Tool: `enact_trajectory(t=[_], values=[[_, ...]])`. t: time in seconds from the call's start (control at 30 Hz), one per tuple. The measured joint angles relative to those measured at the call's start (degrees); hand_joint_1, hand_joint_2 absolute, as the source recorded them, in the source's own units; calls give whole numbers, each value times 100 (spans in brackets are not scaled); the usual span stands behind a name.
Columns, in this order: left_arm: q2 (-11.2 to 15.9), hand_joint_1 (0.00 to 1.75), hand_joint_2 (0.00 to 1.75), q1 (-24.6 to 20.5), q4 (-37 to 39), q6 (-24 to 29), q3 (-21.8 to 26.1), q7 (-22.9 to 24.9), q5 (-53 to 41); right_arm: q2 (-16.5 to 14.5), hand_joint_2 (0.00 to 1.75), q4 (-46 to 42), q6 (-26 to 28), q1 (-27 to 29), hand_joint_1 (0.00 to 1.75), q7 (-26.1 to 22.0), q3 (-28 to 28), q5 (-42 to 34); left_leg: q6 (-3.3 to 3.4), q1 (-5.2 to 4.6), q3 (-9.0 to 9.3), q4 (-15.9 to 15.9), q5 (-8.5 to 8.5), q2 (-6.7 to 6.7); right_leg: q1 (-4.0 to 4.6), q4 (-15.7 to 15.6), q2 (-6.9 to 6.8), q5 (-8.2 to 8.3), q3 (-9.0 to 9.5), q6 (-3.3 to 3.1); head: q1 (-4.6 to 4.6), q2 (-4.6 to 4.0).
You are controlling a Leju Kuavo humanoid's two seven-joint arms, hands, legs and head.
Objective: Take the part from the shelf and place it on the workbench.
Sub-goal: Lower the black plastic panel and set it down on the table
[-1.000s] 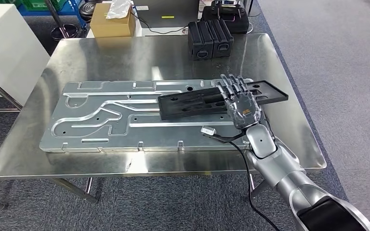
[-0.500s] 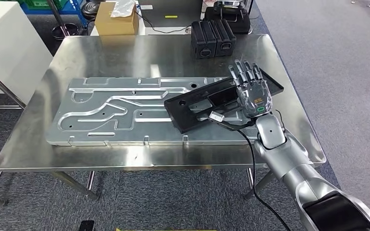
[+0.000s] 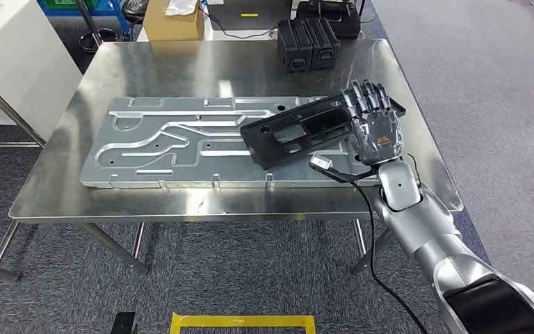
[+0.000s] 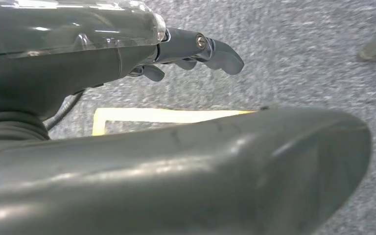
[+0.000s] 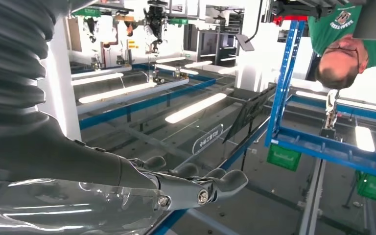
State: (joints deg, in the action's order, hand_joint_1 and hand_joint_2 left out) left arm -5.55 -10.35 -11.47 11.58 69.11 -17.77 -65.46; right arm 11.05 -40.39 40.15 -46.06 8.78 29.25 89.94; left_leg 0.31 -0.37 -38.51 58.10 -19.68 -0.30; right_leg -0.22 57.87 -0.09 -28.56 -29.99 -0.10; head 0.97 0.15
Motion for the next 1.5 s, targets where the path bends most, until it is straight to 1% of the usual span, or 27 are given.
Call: enact_trajectory(t=[0.07,0.17,0.2,0.23,0.27,0.33,0.4,0.47,0.53,0.57,0.67,0.7,0.77,0.83,0.9,0.93,1.0,1.07,1.1,1.17,1.2,1.23,1.27,1.33,1.4,1.43,1.5], values=[[-5,0,0,18,0,14,-1,103,-25,-19,0,-2,1,4,0,-31,-39,0,-64,4,-113,195,-261,-7,-44,-38,-26,139,-109,-78,16,-1],[-25,0,0,43,0,38,-4,250,-66,-48,0,-25,2,29,0,-102,-165,0,-149,63,-387,1210,-1067,-1,-61,-39,-45,336,-351,-121,44,-2],[-31,0,0,57,0,48,-6,297,-78,-53,0,-30,2,41,0,-119,-210,0,-173,82,-415,1517,-1163,-1,-61,-32,-50,400,-439,-115,45,-2],[-37,0,0,73,0,59,-8,343,-91,-54,0,-32,2,54,0,-132,-249,0,-192,98,-366,1669,-1123,-1,-62,-22,-53,463,-528,-104,45,-2],[-40,0,0,87,0,69,-9,381,-99,-55,0,-35,2,65,0,-138,-278,0,-204,110,-226,1624,-986,0,-65,-7,-55,521,-616,-89,45,-1],[-46,0,0,99,0,83,-14,434,-110,-56,0,-55,3,75,0,-145,-326,0,-199,121,326,986,-786,-1,-69,38,-53,622,-771,-41,46,0],[-57,0,0,98,0,89,-17,458,-110,-55,0,-91,5,66,0,-139,-386,0,-145,101,830,238,-884,-9,-64,72,-56,708,-852,33,41,0],[-75,0,0,108,0,92,-19,464,-108,-57,0,-117,7,54,0,-134,-431,0,-68,70,940,-17,-950,-14,-60,50,-61,809,-864,110,38,0],[-101,0,0,118,0,92,-19,465,-103,-63,0,-124,7,60,0,-152,-472,0,26,81,869,-36,-832,9,-79,55,-53,802,-895,177,42,-1],[-111,0,0,118,0,92,-19,464,-98,-66,0,-125,7,66,0,-170,-503,0,76,91,817,-55,-758,19,-87,148,-45,657,-939,200,38,-2],[-126,0,0,116,0,93,-18,455,-75,-73,0,-137,7,72,0,-265,-668,-11,159,78,574,-62,-537,25,-95,1026,-26,-190,-1159,227,25,-1],[-131,0,0,118,0,94,-17,451,-67,-84,0,-145,7,80,0,-317,-737,-18,166,65,478,-53,-469,24,-95,1368,-23,-339,-1201,228,24,0],[-145,0,0,123,0,95,-17,445,-55,-127,0,-178,7,122,0,-453,-891,-29,162,44,295,-28,-347,24,-91,1627,-19,-210,-1090,209,25,-1],[-164,0,0,129,0,96,-17,444,-49,-193,0,-242,7,166,0,-613,-1088,-43,141,33,140,11,-244,25,-69,1164,-13,55,-630,145,26,-1],[-189,0,0,135,0,103,-16,444,-38,-279,0,-342,9,188,0,-814,-1339,-84,96,17,46,41,-153,25,-26,378,-9,-14,-76,78,29,-1],[-197,0,0,139,0,108,-15,444,-27,-333,0,-395,10,198,0,-935,-1492,-115,66,18,27,35,-103,25,-4,115,-8,-97,83,58,28,-1],[-202,0,0,162,0,122,-14,444,-2,-483,0,-487,11,256,0,-1243,-1898,-207,-7,24,10,-8,3,23,2,-69,-17,-87,128,31,27,-1],[-201,0,0,204,0,136,-13,439,32,-699,0,-539,10,321,0,-1684,-2398,-365,-71,35,-65,89,-146,12,-27,-114,-43,52,40,-44,28,-1],[-201,0,0,223,0,144,-11,435,48,-824,0,-547,9,340,0,-1956,-2692,-469,-99,42,-139,284,-380,9,-46,-130,-55,128,-31,-79,32,-1],[-202,0,0,247,0,161,-7,419,84,-1105,0,-503,9,343,0,-2524,-3426,-703,-149,68,-320,983,-969,10,-43,-117,-62,274,-219,-112,41,-1],[-202,0,0,254,0,167,-5,410,99,-1252,0,-436,9,339,0,-2788,-3856,-810,-173,78,-378,1353,-1141,11,-42,-106,-65,346,-320,-109,43,0],[-202,0,0,262,0,172,-4,400,114,-1393,0,-344,9,335,0,-3015,-4288,-907,-192,86,-377,1614,-1165,11,-40,-92,-68,416,-421,-103,42,-1],[-202,0,0,269,0,173,-3,392,125,-1522,0,-234,9,335,0,-3211,-4705,-1002,-201,92,-292,1698,-1051,11,-41,-75,-71,480,-520,-93,43,0],[-202,0,0,276,0,174,-1,382,134,-1724,0,-35,9,360,0,-3437,-5371,-1245,-188,98,154,1300,-744,10,-42,-28,-73,599,-703,-66,44,-1],[-201,0,0,266,0,177,2,379,134,-1857,0,136,9,381,0,-3551,-5807,-1530,-132,75,776,438,-829,10,-35,15,-64,708,-830,-18,40,-1],[-200,0,0,261,0,180,3,378,133,-1903,0,231,9,381,0,-3627,-5988,-1640,-95,58,979,107,-938,10,-35,18,-61,761,-854,14,38,-1],[-201,0,0,255,0,189,3,379,133,-1972,0,493,9,365,0,-3835,-6405,-1879,-9,29,1069,-141,-994,13,-41,-24,-61,877,-857,90,44,0]])
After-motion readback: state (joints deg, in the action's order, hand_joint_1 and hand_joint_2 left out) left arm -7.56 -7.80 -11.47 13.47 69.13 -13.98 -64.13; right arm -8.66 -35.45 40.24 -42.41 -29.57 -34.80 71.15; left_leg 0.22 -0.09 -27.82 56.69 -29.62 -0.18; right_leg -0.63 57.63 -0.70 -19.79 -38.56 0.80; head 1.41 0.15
